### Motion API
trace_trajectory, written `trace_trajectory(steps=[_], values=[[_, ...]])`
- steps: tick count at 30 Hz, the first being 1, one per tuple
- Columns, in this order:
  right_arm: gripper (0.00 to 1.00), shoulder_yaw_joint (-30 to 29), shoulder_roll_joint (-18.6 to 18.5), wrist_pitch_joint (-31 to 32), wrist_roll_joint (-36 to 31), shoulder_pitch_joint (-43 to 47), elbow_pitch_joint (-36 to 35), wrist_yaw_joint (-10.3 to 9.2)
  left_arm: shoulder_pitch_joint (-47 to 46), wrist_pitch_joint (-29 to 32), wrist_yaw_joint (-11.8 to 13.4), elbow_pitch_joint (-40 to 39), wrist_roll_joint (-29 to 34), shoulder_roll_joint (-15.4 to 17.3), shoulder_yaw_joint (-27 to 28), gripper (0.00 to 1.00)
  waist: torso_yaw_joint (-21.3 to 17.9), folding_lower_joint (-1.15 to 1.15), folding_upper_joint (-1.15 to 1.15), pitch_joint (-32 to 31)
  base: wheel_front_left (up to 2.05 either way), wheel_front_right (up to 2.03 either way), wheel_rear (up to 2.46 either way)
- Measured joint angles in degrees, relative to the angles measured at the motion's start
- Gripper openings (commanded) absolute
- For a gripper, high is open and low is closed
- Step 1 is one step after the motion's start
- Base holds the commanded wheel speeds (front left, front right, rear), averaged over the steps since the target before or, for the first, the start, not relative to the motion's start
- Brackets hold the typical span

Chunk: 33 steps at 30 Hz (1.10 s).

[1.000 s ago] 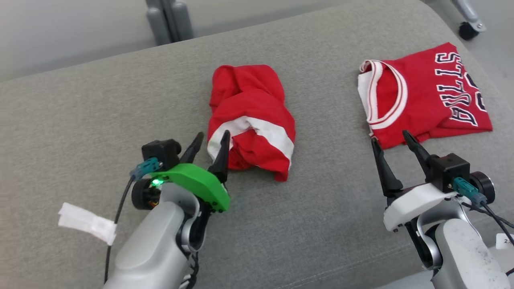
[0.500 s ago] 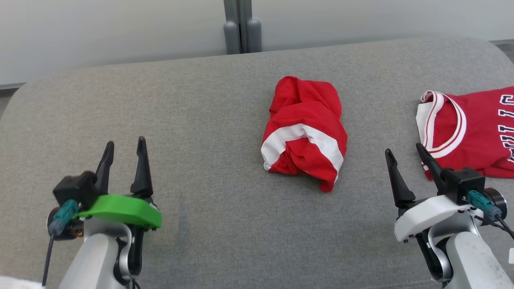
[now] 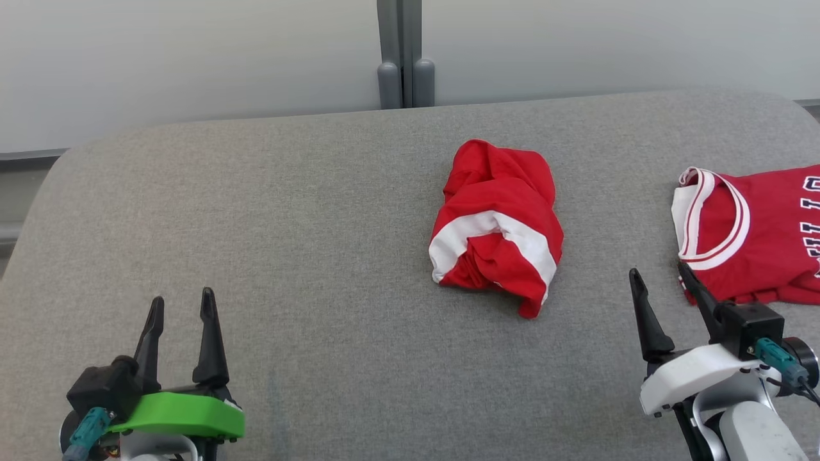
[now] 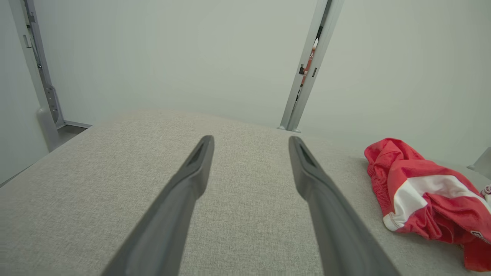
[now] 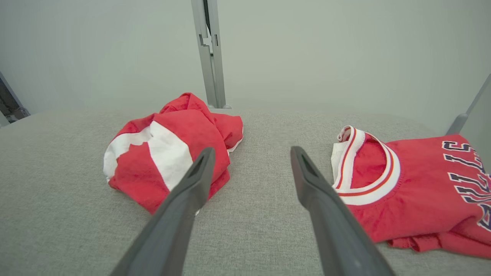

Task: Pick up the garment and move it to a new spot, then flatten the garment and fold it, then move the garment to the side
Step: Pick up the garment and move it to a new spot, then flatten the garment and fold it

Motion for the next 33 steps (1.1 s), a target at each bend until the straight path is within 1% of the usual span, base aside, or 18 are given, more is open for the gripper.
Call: trace_trajectory(steps=[3, 11, 25, 29, 33], values=[[1.00, -0.14, 0.24, -0.29, 0.00, 0.62, 0.55, 0.00, 1.02, 0.00, -0.84, 0.53, 1.22, -1.15, 0.93, 1.00, 0.19, 0.00, 0.00, -0.25, 0.00, 0.00, 0.00], [1.00, -0.05, 0.70, -0.36, 0.00, 0.60, 0.87, 0.00, 1.40, 0.00, -2.80, 1.74, 3.09, -2.58, 2.44, 1.00, 0.10, 0.00, 0.00, 0.05, 0.00, 0.00, 0.00], [1.00, 1.33, 1.08, -0.35, 0.11, -0.51, 0.79, 0.00, -0.14, 0.00, -4.30, 4.17, 5.02, -3.64, 3.69, 1.00, -0.86, 0.00, 0.00, 1.17, 0.00, 0.00, 0.00], [1.00, 1.79, 0.79, -0.35, 0.18, -1.14, 0.57, 0.00, -3.07, 0.08, -4.65, 7.49, 4.99, -3.70, 1.76, 1.00, -1.86, 0.00, 0.00, 1.71, 0.00, 0.00, 0.00], [1.00, 2.63, 0.49, -0.19, 0.19, -1.92, 0.45, 0.00, -8.15, 3.05, -4.88, 11.76, 2.90, -3.89, -1.47, 1.00, -3.29, 0.00, 0.00, 2.33, 0.00, 0.00, 0.00]])
